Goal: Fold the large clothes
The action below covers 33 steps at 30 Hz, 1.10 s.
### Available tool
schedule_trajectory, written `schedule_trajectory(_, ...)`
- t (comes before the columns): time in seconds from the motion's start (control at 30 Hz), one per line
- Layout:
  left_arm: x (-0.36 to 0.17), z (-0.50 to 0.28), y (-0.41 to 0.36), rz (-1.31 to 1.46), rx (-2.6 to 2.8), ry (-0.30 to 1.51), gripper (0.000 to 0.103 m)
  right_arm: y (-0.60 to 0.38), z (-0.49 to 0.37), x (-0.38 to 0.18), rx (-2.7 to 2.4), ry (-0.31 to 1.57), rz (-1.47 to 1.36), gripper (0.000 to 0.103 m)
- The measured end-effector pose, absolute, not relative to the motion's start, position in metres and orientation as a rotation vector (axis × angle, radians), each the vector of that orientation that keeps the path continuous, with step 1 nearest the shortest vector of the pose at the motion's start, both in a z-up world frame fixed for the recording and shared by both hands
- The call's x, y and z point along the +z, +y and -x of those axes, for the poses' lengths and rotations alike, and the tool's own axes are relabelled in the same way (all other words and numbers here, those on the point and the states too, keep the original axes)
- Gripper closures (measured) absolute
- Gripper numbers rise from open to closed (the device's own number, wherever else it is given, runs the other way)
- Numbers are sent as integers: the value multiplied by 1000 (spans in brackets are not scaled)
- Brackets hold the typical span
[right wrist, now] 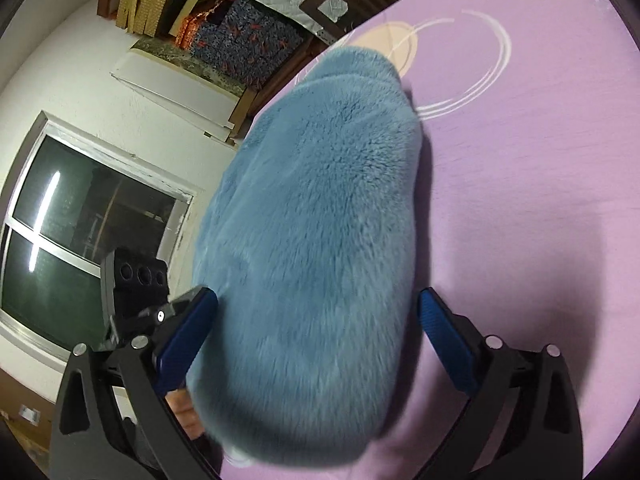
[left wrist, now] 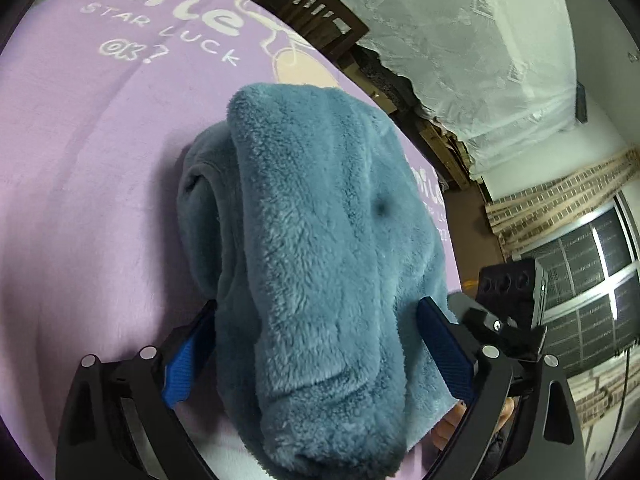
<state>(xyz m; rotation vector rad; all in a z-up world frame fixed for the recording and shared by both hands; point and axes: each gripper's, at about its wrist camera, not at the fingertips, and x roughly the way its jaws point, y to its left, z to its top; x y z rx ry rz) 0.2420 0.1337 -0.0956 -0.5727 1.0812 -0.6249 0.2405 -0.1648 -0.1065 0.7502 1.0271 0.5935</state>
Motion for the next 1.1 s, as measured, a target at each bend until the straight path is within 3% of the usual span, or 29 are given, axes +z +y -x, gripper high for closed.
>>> schedule_trajectory(0.17, -96, -241, 124, 510, -627, 1054, 7, -149, -245, -104, 596, 984, -656, 4)
schedule_trajectory(0.27, -94, -238, 119, 490, -609, 1051, 14, -138, -242, -103, 601, 955, -616, 6)
schedule_trajectory(0.4, -89, -235, 114, 474, -599, 1043, 21, -143, -242, -106, 629, 948, -687, 28)
schedule_trajectory(0.5, -79, -231, 109, 475, -611, 1022, 24, -149, -239, -102, 646, 939, -732, 35)
schedule_trajectory(0.77, -23, -192, 88, 444, -682, 934, 24, -169, -205, -57, 688, 863, -769, 36)
schedule_trajectory(1.1, 52, -103, 48, 358, -769, 836, 24, -207, -101, 19, 686, 719, -755, 35)
